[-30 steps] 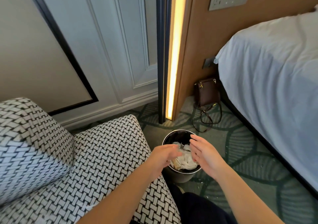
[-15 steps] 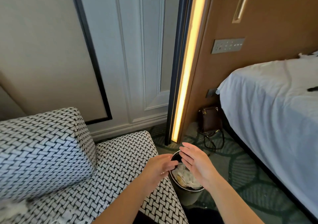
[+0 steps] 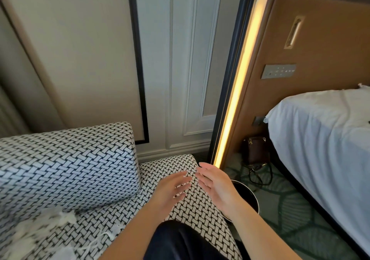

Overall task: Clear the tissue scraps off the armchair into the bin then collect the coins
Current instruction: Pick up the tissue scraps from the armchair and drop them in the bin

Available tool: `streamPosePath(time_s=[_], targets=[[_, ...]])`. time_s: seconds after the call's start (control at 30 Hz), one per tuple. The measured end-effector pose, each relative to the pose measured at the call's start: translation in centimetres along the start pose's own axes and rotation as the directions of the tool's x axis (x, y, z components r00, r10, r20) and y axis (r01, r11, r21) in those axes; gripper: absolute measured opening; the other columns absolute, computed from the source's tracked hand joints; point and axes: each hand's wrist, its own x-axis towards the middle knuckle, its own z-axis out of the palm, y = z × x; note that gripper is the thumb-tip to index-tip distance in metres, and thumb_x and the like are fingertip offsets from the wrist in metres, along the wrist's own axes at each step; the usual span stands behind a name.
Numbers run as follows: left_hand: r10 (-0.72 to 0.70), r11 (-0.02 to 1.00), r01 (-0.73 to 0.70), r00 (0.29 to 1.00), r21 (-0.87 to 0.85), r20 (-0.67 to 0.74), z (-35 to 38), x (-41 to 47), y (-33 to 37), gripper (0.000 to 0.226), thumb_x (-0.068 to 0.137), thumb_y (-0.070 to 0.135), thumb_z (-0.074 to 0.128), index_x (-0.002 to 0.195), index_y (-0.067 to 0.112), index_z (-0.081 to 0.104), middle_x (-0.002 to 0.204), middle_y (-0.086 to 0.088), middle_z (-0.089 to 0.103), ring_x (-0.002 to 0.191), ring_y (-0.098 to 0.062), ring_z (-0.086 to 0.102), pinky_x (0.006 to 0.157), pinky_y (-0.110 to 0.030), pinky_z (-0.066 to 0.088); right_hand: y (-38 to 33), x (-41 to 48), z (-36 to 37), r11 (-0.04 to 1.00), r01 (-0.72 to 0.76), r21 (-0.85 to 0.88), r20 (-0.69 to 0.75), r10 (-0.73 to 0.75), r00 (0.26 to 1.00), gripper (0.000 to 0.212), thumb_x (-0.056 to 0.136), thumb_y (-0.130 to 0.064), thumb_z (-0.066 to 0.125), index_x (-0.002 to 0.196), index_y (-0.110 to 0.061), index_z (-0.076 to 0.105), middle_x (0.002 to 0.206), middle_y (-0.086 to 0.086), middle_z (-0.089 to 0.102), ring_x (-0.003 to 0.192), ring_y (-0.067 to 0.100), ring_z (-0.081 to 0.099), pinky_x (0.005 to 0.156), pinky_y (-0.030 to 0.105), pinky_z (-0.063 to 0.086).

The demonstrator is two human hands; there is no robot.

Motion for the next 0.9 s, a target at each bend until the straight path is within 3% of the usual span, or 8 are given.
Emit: streamPosePath(time_s=[0.3, 0.47, 0.57, 0.7, 0.8, 0.9], targets=[[0.047, 0.996, -0.061, 0.979, -0.065, -0.200, -9.8, -3.6, -0.9, 0.022, 0.095, 0.018, 0.051, 0.115, 0.016, 0.060, 0.111, -0.003, 0.068, 0.107, -0.020, 0.061, 0.099, -0.039, 0.044, 5.2, -0.8, 8.2, 0.992, -0.114, 0.058, 0.111, 0.107, 0.988, 0.028, 0.091, -0.011, 0.059, 0.119, -0.012, 0.059, 0.115, 0.006, 0.066, 0.110, 0.019, 0.061, 0.103, 0.038, 0.044], [0.016, 0.993, -0.055, 0.940, -0.105, -0.341, -15.8, -6.0, -3.2, 0.025, 0.096, 0.016, 0.050, 0.119, 0.014, 0.057, 0.114, -0.004, 0.066, 0.108, -0.022, 0.060, 0.100, -0.042, 0.044, 8.8, -1.1, 12.9, 0.973, -0.198, 0.122, 0.116, 0.184, 0.976, 0.029, 0.092, -0.011, 0.058, 0.119, -0.018, 0.053, 0.120, 0.004, 0.057, 0.118, 0.021, 0.052, 0.106, 0.040, 0.041], [-0.015, 0.986, -0.060, 0.901, -0.159, -0.433, -18.7, -7.5, -4.6, 0.024, 0.095, 0.016, 0.051, 0.118, 0.013, 0.058, 0.114, -0.007, 0.065, 0.107, -0.024, 0.060, 0.100, -0.043, 0.044, 11.0, -1.3, 14.9, 0.978, -0.204, -0.040, 0.149, 0.208, 0.967, 0.039, 0.091, -0.015, 0.059, 0.128, -0.021, 0.049, 0.132, 0.001, 0.047, 0.124, 0.018, 0.044, 0.109, 0.039, 0.037], [-0.054, 0.979, -0.059, 0.849, -0.196, -0.526, -21.7, -10.1, -6.1, 0.019, 0.094, 0.015, 0.053, 0.111, 0.014, 0.060, 0.112, -0.007, 0.065, 0.107, -0.025, 0.060, 0.100, -0.042, 0.044, 15.2, -1.2, 16.4, 0.903, -0.084, -0.421, 0.239, 0.200, 0.950, 0.048, 0.091, -0.019, 0.058, 0.136, -0.024, 0.042, 0.146, -0.003, 0.035, 0.132, 0.019, 0.036, 0.109, 0.038, 0.031], [-0.079, 0.977, -0.054, 0.812, -0.208, -0.578, -23.2, -11.4, -7.1, 0.016, 0.096, 0.017, 0.050, 0.106, 0.016, 0.062, 0.111, -0.006, 0.065, 0.106, -0.024, 0.060, 0.100, -0.041, 0.044, 17.9, -0.7, 16.2, 0.739, 0.057, -0.671, 0.273, 0.176, 0.946, 0.054, 0.086, -0.020, 0.063, 0.134, -0.031, 0.042, 0.152, 0.001, 0.026, 0.141, 0.021, 0.022, 0.112, 0.041, 0.022], [-0.058, 0.987, -0.059, 0.744, -0.152, -0.666, -24.2, -12.5, -8.1, 0.015, 0.094, 0.013, 0.053, 0.102, 0.017, 0.065, 0.109, -0.004, 0.066, 0.104, -0.021, 0.061, 0.095, -0.037, 0.047, 19.9, -0.3, 16.3, 0.506, 0.189, -0.842, 0.319, 0.184, 0.930, 0.063, 0.087, -0.022, 0.063, 0.140, -0.040, 0.034, 0.159, 0.007, -0.003, 0.146, 0.027, -0.002, 0.117, 0.044, 0.010]])
